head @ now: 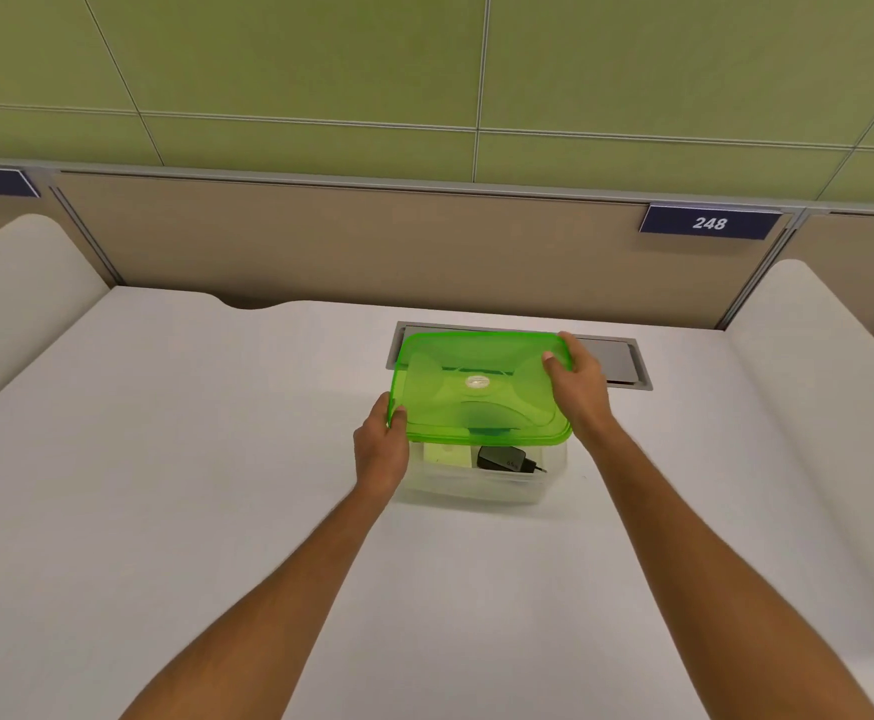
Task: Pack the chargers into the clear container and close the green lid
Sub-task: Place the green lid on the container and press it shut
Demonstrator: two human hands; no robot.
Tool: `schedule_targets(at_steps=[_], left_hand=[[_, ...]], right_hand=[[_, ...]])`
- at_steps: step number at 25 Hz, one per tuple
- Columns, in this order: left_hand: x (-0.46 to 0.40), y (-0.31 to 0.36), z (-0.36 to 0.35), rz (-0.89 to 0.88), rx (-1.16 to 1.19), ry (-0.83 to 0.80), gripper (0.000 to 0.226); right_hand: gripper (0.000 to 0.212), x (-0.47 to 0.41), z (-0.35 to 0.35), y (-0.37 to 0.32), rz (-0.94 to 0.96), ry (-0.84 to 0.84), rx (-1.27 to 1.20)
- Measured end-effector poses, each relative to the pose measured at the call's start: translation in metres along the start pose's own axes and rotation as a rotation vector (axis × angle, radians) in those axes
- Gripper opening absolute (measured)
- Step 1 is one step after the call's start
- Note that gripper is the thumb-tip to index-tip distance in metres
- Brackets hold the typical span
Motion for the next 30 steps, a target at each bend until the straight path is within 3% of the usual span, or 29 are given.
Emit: schedule_targets(at_steps=[6,14,20,25,30], left_hand=[[0.012,-0.018,-0.002,0.016,-0.153,0.04,0.021],[0.012,-0.025,-0.003,0.005,-0.177,0.029,0.028],[0.019,-0.031,-0.001,0.095,-0.068,0.056,0.034],[0.019,-0.042,0.001,0.261,0.069,0.098,0.027],[0.02,-0.041,0.001,0.34,0.216,0.099,0.018]], right_hand=[[0.048,0.002,-0.018,0.035,-0.077,-0.075,0.254],[0.048,0.0,-0.027,0.056,-0.078,-0.093,0.365],[0.049,0.002,-0.029,0.056,-0.035,-0.05,0.547],[0.057,0.01,-0.03,0.06,-0.196,-0.016,0.695],[0.066,0.011,-0.031,0.067,-0.282,0.006,0.689]])
Point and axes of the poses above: each hand's wrist, its own x-axis away from the middle knuckle, its own z-axis out of the back of the hand, y = z × x, the point moved 3 cm from there along -x, towards the middle knuckle, and after that the axes turned 8 degrees about x, right-handed, at the moved point
